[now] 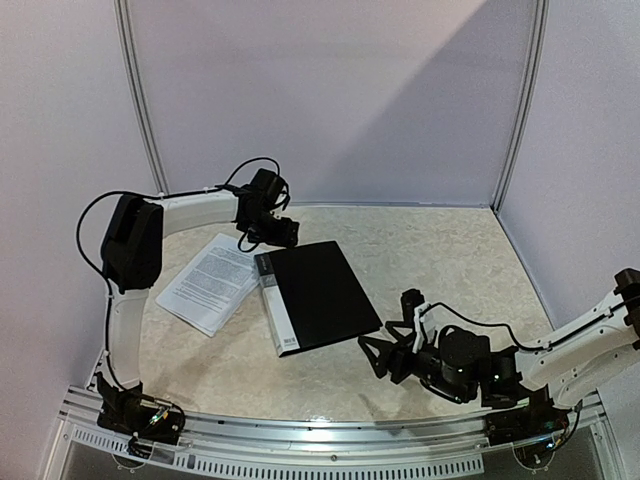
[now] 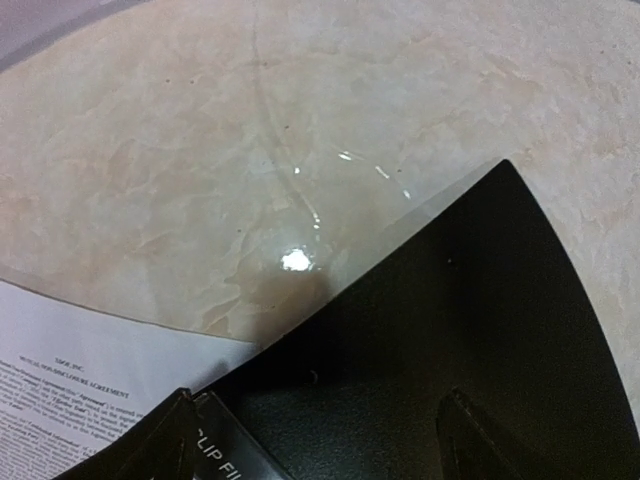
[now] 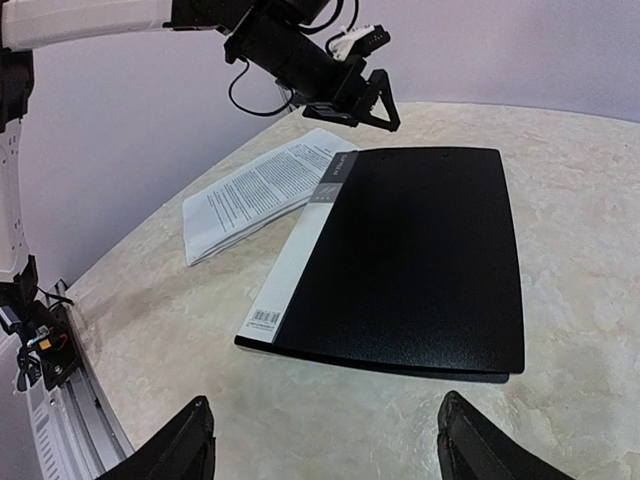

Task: Put the files into the folder
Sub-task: Move the folder to the center of the board.

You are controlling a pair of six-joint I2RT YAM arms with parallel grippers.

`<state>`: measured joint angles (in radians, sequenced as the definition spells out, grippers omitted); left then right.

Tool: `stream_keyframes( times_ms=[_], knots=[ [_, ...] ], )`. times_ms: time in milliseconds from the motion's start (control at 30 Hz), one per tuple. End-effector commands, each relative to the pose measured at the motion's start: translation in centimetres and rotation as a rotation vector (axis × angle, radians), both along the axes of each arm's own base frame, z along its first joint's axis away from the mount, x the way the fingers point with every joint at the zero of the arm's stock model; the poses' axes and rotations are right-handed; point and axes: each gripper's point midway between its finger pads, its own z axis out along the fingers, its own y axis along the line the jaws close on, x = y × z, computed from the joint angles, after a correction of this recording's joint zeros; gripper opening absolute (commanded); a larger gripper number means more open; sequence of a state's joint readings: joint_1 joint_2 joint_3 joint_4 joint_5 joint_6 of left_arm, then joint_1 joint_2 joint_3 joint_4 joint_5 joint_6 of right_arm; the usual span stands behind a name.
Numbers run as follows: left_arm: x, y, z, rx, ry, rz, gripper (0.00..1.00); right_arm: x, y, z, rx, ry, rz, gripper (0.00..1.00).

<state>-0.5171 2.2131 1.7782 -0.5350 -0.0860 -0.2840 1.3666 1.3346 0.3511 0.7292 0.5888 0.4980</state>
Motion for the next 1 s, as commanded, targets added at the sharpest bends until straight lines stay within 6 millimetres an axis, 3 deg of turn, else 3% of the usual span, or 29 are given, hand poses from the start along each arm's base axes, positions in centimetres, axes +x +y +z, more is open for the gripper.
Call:
stream_keyframes(
  times_ms=[0,233,600,967],
  knots=[
    [0.0,4.2,-1.0,0.068,0.041,0.068,0.83,-0.1,-1.1,-1.4,-0.009,0.042,-0.014,0.75],
    [-0.2,5.9,-3.3,0.029,0.097,0.076,0.82,-0.8,-0.3,-1.9,-0.016,0.065,0.039,0.76],
    [-1.4,3.0,-5.0,-0.131,0.186,-0.003,0.80,-1.2,-1.4,-2.1,0.010,0.079,0.041,0.76],
    [-1.9,2.8,-5.1,-0.144,0.195,0.002,0.78,-1.5,-1.3,-2.3,0.024,0.102,0.060,0.76]
  ],
)
